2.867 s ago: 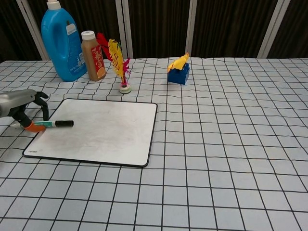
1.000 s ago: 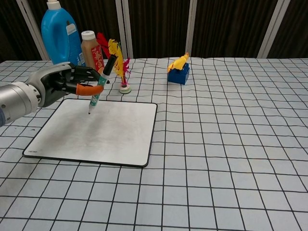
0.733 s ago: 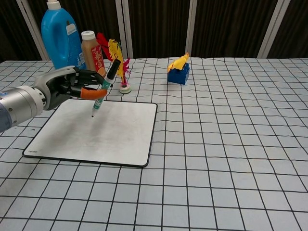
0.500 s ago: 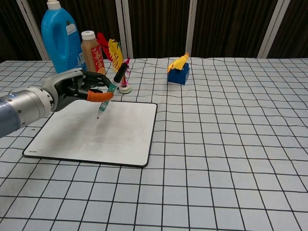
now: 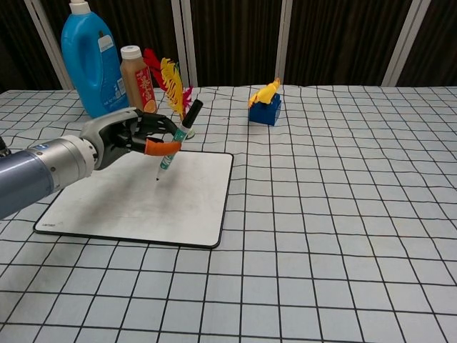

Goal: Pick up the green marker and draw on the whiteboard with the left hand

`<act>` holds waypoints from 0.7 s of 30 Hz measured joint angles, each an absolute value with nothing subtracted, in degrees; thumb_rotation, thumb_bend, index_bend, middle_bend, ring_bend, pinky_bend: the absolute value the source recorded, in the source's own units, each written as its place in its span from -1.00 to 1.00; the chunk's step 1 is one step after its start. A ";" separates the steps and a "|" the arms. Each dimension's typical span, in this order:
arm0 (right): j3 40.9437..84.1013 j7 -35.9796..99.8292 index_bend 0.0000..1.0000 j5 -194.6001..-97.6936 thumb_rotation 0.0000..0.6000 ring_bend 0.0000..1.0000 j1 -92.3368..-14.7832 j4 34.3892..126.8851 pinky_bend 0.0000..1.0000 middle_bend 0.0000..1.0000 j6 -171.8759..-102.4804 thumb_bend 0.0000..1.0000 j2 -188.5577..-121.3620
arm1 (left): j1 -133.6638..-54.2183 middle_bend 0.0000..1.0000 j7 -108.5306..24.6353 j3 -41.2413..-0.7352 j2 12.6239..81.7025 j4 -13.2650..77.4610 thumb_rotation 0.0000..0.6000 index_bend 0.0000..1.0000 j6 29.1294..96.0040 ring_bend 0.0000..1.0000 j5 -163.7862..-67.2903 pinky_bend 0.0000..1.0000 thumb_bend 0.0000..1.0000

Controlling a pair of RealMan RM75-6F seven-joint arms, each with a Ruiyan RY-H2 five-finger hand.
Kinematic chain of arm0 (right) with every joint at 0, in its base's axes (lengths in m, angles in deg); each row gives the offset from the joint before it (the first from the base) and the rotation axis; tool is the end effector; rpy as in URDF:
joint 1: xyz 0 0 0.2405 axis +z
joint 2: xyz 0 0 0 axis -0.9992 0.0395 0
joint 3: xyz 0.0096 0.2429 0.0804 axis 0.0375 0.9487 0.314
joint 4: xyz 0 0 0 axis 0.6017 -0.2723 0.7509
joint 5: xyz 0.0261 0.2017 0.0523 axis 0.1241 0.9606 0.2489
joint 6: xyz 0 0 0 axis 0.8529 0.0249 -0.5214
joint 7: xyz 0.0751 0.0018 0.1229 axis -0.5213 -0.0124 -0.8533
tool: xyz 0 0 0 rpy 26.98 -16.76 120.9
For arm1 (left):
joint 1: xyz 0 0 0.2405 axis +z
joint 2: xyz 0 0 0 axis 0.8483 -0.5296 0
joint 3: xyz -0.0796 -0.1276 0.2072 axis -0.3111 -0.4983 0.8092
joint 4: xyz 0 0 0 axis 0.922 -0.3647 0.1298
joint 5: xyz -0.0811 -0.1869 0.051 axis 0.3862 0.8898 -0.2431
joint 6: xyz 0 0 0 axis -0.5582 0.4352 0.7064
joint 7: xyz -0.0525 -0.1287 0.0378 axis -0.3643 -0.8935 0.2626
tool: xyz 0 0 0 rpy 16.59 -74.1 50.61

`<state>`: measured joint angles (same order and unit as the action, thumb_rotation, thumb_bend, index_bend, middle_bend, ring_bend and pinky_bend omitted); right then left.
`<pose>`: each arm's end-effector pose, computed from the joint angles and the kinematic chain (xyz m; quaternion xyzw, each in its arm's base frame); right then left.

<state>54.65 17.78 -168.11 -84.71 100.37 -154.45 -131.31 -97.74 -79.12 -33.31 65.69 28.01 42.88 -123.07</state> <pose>-0.3237 -0.1687 0.1731 0.5416 -0.4869 0.4181 0.5430 -0.1511 0.3666 -0.0635 -0.4556 -0.7011 -0.5118 0.1970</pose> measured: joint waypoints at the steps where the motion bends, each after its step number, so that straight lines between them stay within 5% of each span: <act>1: 54.64 17.78 -1.00 -168.12 1.00 -1.00 -84.72 100.37 -1.00 -1.00 -154.44 -0.29 -131.30 | -97.79 -0.49 -79.38 -33.38 65.75 27.90 1.00 0.51 42.83 -0.90 -123.02 -0.87 0.06; 21: 54.66 18.24 -1.00 -167.91 1.00 -1.00 -84.63 100.32 -1.00 -1.00 -154.22 -0.29 -131.46 | -98.64 -0.49 -88.48 -32.05 67.58 22.95 1.00 0.51 44.27 -0.90 -127.59 -0.87 0.06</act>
<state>54.66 18.24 -167.91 -84.63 100.32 -154.22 -131.46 -98.64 -88.48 -32.05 67.58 22.95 44.27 -127.59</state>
